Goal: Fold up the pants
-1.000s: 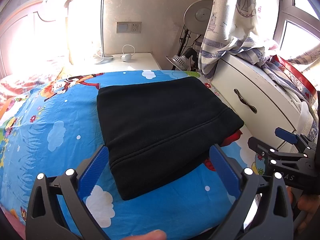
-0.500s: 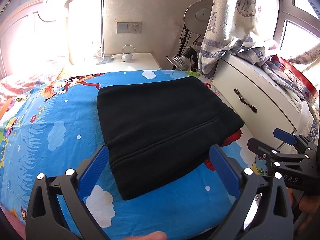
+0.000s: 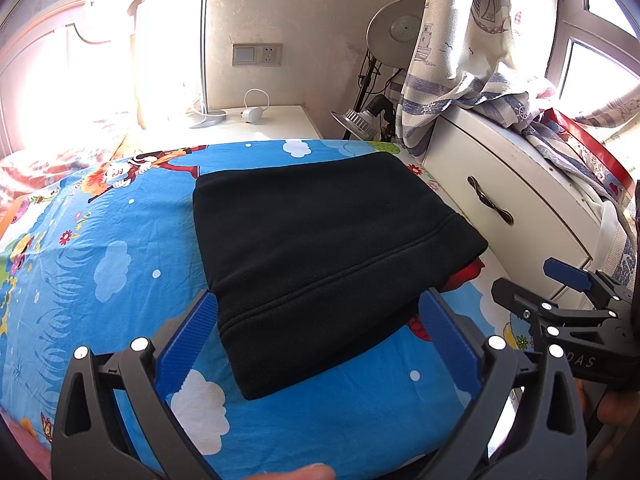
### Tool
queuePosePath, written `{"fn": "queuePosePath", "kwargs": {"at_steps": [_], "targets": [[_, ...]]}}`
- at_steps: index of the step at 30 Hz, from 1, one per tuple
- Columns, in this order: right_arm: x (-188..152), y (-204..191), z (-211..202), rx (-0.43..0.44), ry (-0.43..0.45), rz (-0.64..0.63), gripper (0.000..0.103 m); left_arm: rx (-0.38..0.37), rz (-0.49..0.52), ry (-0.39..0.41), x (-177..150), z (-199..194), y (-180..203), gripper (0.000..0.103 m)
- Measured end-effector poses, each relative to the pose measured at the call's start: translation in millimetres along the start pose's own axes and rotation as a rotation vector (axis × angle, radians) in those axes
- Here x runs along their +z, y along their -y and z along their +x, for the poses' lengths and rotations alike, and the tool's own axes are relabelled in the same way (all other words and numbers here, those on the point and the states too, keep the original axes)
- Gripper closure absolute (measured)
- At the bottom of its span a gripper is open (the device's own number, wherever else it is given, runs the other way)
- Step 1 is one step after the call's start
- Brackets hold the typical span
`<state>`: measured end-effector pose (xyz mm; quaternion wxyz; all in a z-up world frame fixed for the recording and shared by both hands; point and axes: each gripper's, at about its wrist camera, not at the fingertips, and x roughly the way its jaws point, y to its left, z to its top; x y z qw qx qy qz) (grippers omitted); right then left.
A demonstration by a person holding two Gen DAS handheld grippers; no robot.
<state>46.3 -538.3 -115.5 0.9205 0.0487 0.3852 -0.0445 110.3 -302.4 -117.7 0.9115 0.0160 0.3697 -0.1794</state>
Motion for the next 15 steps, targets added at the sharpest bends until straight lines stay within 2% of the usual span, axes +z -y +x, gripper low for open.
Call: {"fn": "queuePosePath", "kwargs": {"at_steps": [15], "targets": [[-0.6,-0.5,0.4,0.001,-0.001,0.0,0.005,-0.01,0.0,-0.001,-1.4,0.6,1.6,0.002]]}}
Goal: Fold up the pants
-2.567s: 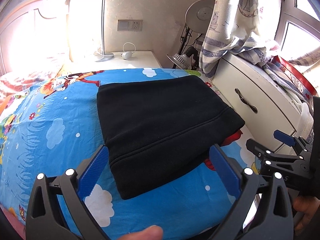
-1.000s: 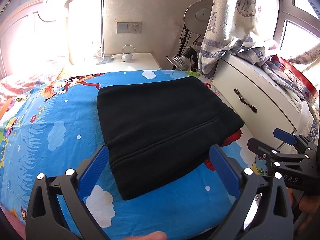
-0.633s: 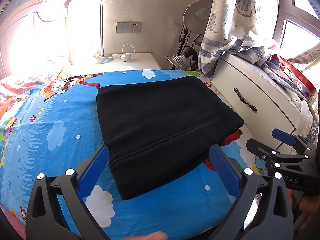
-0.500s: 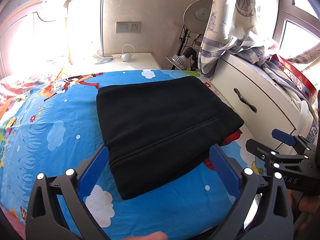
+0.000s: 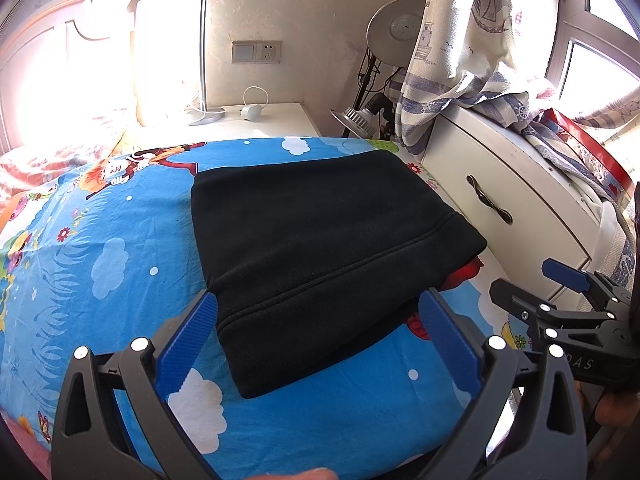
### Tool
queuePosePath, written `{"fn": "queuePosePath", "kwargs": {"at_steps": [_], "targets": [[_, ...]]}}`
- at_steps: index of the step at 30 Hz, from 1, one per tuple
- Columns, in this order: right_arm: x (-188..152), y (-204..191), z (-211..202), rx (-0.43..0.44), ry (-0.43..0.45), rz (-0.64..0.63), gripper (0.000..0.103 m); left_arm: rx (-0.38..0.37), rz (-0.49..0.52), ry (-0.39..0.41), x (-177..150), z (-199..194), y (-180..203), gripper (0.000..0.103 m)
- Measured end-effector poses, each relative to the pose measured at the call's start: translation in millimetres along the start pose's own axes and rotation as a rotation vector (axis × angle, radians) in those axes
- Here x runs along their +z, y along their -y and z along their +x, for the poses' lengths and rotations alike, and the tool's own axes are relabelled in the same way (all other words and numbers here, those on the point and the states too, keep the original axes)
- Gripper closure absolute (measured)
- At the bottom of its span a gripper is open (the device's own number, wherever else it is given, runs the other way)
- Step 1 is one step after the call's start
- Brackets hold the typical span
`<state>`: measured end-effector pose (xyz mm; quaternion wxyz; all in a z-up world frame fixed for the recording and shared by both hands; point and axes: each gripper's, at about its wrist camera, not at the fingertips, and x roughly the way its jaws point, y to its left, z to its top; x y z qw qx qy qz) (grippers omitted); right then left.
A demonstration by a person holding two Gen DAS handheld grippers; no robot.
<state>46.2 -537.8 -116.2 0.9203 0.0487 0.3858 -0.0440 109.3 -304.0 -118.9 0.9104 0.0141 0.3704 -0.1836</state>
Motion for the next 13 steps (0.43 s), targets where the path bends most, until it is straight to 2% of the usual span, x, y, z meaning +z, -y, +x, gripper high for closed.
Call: {"fn": "queuePosePath", "kwargs": {"at_steps": [6,8,9,11,13], "targets": [[-5,1,5,0.001,-0.009,0.004,0.005,-0.044,0.026,0.015,-2,5,8,0.002],[-7,2,10,-0.002,-0.018,0.008,0.005,-0.059,0.004,0.013,0,4,-7,0.002],[-8,3,13,-0.002,-0.025,0.008,0.005,-0.041,-0.023,0.024,2,1,-24,0.002],[-12,3,22,-0.002,-0.047,0.011,0.005,0.073,-0.127,0.06,0,-9,-79,0.002],[-18,3,33,-0.002,-0.078,0.015,0.005,0.277,-0.328,0.083,-17,-26,-166,0.002]]}}
